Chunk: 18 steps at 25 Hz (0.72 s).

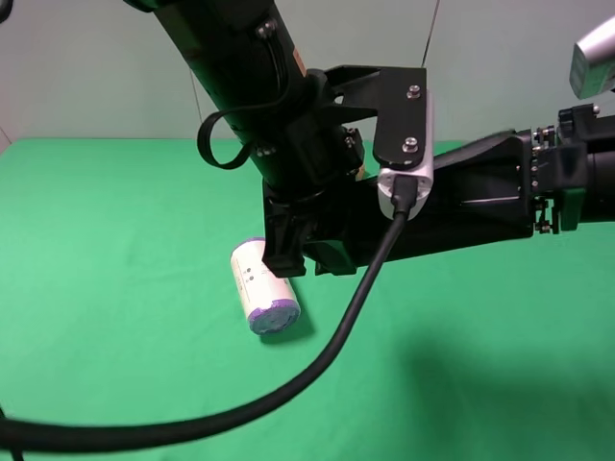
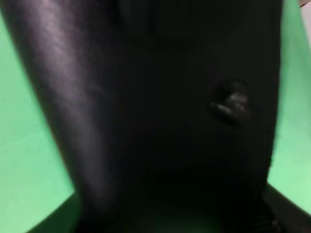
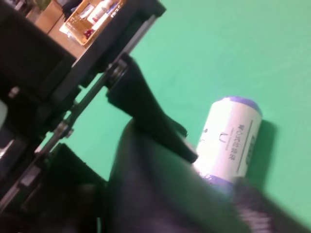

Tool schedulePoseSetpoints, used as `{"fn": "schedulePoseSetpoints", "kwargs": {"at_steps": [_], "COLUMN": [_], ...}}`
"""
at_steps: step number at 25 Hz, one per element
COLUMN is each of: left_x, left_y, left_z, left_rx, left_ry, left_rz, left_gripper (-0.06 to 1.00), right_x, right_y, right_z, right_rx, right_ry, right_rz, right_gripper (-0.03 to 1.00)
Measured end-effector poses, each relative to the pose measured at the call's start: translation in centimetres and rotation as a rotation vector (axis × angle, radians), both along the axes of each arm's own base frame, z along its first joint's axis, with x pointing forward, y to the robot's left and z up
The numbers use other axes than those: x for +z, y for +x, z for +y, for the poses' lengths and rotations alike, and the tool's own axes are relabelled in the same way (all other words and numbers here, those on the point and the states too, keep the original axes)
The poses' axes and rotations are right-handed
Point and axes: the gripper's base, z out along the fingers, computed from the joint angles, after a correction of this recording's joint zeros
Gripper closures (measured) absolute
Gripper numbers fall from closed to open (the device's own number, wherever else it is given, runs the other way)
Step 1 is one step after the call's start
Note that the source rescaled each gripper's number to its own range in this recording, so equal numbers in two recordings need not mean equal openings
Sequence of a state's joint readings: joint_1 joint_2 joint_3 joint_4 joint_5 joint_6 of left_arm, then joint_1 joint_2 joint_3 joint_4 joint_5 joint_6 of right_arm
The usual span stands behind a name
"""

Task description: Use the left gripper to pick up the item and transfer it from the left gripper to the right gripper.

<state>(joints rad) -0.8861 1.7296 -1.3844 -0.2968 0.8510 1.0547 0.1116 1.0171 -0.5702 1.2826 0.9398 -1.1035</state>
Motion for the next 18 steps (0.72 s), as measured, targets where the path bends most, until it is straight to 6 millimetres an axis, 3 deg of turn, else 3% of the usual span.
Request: {"fn": "schedulePoseSetpoints", "kwargs": {"at_steps": [18], "left_x": [-0.02], "left_y": [0.04], "left_z": [-0.02], "left_rx": [-0.003], "left_ry": [0.000], "left_rz": [-0.005], "left_gripper": [0.94], "right_x": [0.10], "right_y": [-0.01], "right_z": [0.07], "right_rx": [0.003], "right_ry": [0.007], "right_rz": [0.000], "right_gripper": [0.87]}}
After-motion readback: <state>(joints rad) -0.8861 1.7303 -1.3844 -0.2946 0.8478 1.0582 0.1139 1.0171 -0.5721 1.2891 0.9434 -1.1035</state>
